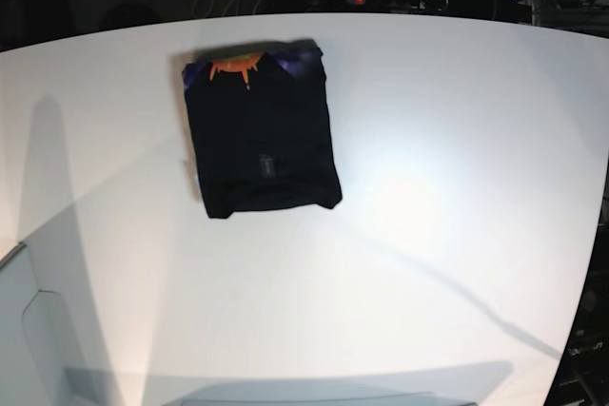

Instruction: Fold the T-shirt properly

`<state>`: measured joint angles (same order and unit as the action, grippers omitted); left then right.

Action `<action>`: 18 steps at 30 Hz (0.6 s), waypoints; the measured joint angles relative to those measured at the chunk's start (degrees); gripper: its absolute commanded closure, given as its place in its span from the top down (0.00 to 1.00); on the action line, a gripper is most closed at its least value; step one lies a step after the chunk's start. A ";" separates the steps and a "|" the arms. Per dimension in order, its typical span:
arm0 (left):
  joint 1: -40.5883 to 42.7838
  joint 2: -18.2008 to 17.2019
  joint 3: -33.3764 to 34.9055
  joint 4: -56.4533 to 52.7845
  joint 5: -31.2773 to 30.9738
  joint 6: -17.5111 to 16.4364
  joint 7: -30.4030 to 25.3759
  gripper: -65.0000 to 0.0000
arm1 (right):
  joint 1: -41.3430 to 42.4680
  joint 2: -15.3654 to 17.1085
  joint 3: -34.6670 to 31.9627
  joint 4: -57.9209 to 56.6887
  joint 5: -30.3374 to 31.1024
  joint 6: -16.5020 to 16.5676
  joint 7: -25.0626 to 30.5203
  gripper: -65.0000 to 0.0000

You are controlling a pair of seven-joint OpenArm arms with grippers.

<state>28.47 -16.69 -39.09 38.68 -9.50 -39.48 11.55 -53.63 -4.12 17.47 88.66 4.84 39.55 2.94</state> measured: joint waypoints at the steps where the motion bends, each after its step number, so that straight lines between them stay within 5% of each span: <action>1: -1.73 -0.83 2.21 -4.20 -0.52 0.02 -1.92 0.00 | 1.44 0.17 -0.15 -1.70 0.15 -0.04 0.22 0.00; 5: -8.35 -1.84 11.45 -15.96 -0.61 0.07 -8.72 0.00 | 5.29 0.94 -0.37 -10.54 0.11 -0.13 0.81 0.00; 8: -10.34 -1.49 17.05 -19.78 -0.44 0.20 -12.57 0.00 | 9.38 0.79 0.02 -17.55 -6.01 -0.02 0.07 0.00; 11: -10.56 -1.01 20.72 -20.46 -0.22 8.26 -14.45 0.00 | 13.38 0.63 0.00 -23.39 -9.81 -0.17 4.46 0.00; 16: -12.07 -0.33 26.40 -20.70 -0.68 12.79 -14.82 0.00 | 19.61 0.63 0.09 -40.57 -16.46 -0.39 10.95 0.00; 18: -13.79 1.20 27.69 -21.77 -0.68 14.01 -14.99 0.00 | 24.28 1.03 -0.04 -52.59 -17.97 -7.80 13.77 0.00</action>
<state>14.68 -15.49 -11.40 16.91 -10.17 -25.47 -3.44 -29.34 -3.09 17.43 36.07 -13.13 31.75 16.71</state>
